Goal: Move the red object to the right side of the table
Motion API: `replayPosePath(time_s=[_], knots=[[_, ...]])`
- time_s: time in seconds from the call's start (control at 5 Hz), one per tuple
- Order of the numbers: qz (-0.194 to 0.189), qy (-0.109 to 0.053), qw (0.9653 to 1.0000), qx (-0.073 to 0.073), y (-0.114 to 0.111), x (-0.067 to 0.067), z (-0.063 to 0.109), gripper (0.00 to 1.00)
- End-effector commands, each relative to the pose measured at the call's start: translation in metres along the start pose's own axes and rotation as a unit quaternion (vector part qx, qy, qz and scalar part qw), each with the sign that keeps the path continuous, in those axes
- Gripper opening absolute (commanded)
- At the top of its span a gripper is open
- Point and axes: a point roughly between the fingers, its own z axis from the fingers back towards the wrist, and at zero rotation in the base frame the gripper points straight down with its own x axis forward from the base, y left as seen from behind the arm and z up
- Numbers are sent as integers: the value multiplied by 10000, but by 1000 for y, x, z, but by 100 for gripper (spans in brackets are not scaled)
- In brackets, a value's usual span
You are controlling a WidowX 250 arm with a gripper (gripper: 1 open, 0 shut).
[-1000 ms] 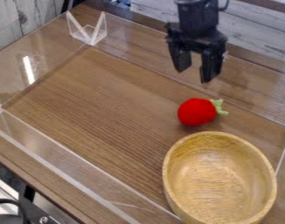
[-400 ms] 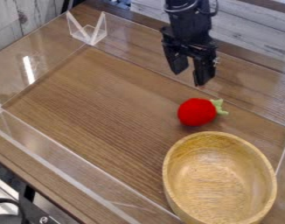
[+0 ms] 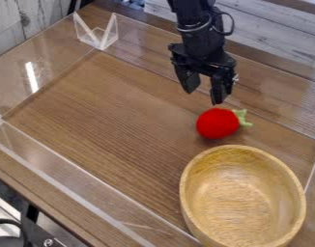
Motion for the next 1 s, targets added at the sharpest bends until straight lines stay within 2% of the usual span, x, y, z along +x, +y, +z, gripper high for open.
replayPosePath(time_s=[0.0, 0.2, 0.6, 0.8], knots=[[211, -91, 9997, 96, -9, 3, 9, 100], [523, -112, 9984, 160, -13, 0, 16, 100], [1044, -35, 9942, 260, -23, -18, 6, 100], [1213, -214, 9920, 273, -9, -17, 15, 100]])
